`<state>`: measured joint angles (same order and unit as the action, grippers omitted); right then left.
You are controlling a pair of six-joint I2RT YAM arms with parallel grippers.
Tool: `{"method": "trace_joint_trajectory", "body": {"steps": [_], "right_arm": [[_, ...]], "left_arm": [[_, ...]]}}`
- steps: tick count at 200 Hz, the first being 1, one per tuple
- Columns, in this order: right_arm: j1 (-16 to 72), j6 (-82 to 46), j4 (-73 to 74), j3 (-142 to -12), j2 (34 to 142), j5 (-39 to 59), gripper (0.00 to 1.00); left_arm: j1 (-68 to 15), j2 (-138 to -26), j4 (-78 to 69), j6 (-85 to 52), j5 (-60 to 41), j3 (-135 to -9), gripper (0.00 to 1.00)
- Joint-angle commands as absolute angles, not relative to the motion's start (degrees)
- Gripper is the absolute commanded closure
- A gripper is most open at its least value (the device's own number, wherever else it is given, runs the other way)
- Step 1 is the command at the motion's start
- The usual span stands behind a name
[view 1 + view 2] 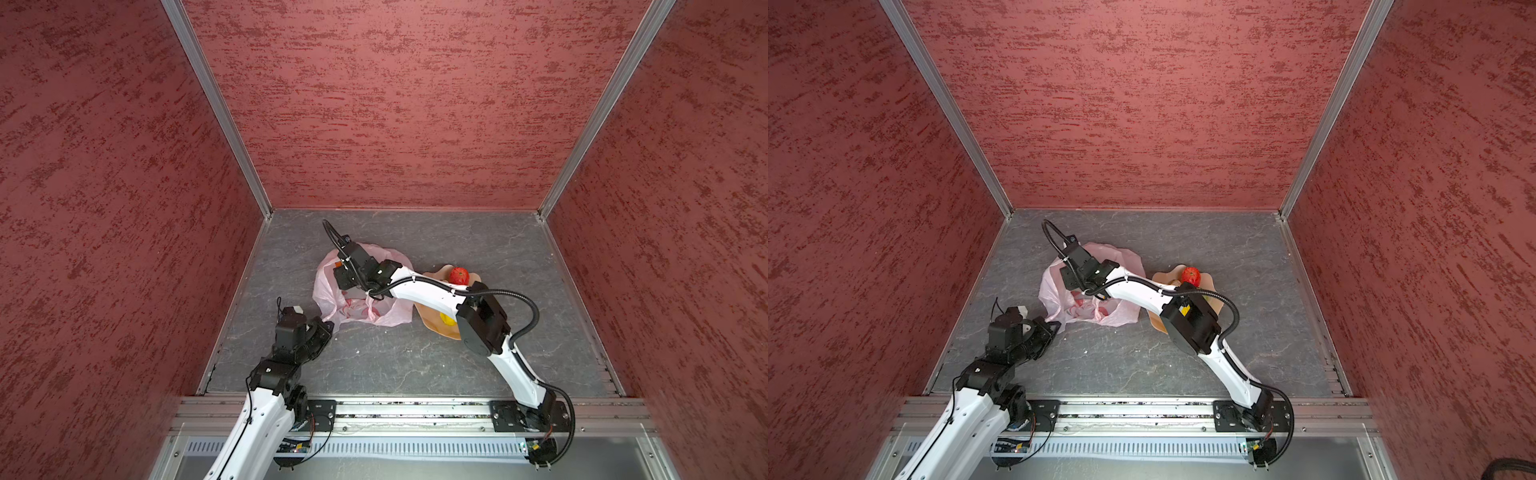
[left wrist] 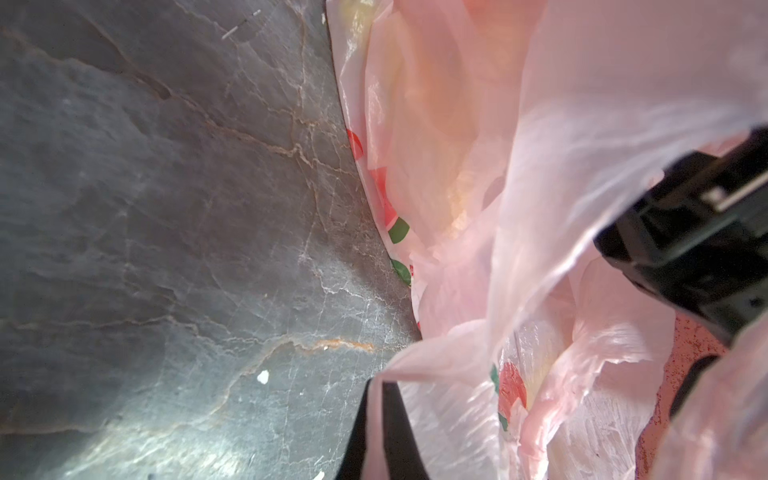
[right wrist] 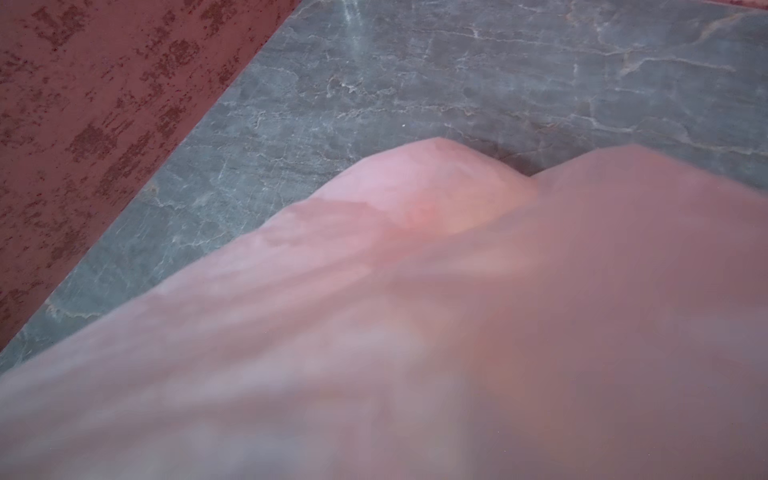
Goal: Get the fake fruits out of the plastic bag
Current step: 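Move the right gripper back over the bag toward the yellow banana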
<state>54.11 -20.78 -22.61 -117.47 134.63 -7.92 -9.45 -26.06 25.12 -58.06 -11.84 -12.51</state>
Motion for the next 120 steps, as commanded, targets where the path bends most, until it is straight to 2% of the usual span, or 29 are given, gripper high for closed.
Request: {"method": "trace_joint_trajectory", "body": {"steps": [1,50,120], "right_arm": [[53.25,-20.05,-24.46,-122.6,138.14,-10.75,0.35],[51.73,-20.49,-25.04,-128.21,143.63,-12.15,0.3],[50.54,-19.85,-26.03,-128.15,144.88,-12.11,0.26]], "left_arm": [[-9.81,-24.32,28.34,-57.23,-11.72,-12.71,1.0],[-9.76,-22.59,30.89,-57.22,-11.35,-12.56,1.0],[-9.74,-22.51,31.05,-57.31,-11.08,-12.18,1.0]]}}
